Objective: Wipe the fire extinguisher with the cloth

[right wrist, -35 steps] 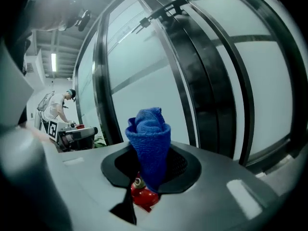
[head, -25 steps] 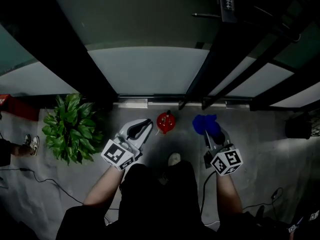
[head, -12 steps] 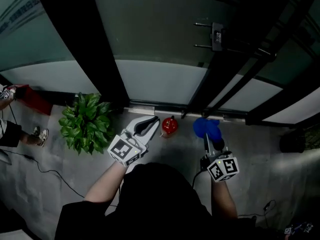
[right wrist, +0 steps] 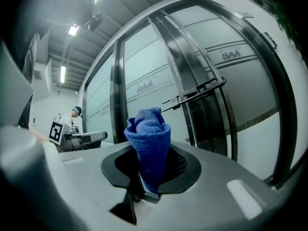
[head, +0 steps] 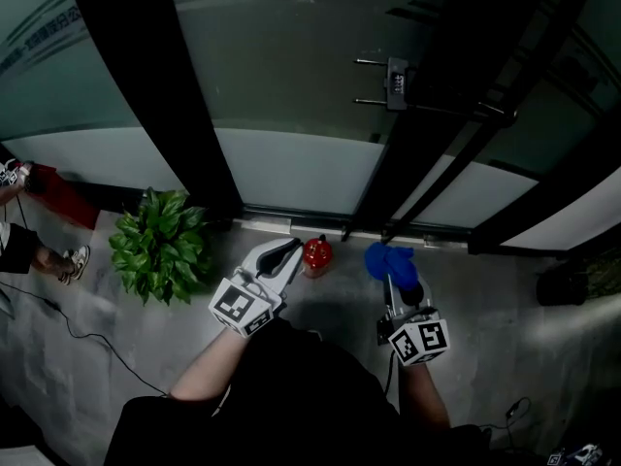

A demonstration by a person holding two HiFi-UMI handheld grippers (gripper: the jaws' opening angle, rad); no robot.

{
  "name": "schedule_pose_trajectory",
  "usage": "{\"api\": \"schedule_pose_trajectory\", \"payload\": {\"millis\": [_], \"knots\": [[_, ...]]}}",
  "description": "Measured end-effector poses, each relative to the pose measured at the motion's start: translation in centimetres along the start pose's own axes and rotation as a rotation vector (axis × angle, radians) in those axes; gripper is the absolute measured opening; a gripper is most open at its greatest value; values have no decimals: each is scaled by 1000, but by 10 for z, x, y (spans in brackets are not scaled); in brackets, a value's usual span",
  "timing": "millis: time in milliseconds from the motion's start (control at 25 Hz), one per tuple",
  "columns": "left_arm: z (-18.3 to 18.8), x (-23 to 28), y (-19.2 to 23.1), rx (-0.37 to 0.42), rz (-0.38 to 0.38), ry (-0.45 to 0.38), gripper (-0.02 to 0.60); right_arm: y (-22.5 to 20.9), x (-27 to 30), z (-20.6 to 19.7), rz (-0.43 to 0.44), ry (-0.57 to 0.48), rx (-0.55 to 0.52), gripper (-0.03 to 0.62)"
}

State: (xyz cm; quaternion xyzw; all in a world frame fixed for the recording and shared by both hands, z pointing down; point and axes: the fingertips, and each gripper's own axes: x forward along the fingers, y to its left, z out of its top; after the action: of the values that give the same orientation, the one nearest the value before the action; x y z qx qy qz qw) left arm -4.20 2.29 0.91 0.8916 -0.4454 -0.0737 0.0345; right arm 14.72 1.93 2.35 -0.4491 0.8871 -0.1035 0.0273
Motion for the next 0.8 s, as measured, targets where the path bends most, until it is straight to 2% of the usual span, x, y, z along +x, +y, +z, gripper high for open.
{"api": "schedule_pose_trajectory", "payload": {"millis": [320,560,800], "knots": [[9,-2,0,5,-35,7,28,5,-6,-4,-38,-4,44,89],[-1,-24,19,-16,-19,58,28,27,-1,-15,-62,27,36,89],[0,-45,31,-80,17,38,28,36,0,-28,-93,45,49,86]]}}
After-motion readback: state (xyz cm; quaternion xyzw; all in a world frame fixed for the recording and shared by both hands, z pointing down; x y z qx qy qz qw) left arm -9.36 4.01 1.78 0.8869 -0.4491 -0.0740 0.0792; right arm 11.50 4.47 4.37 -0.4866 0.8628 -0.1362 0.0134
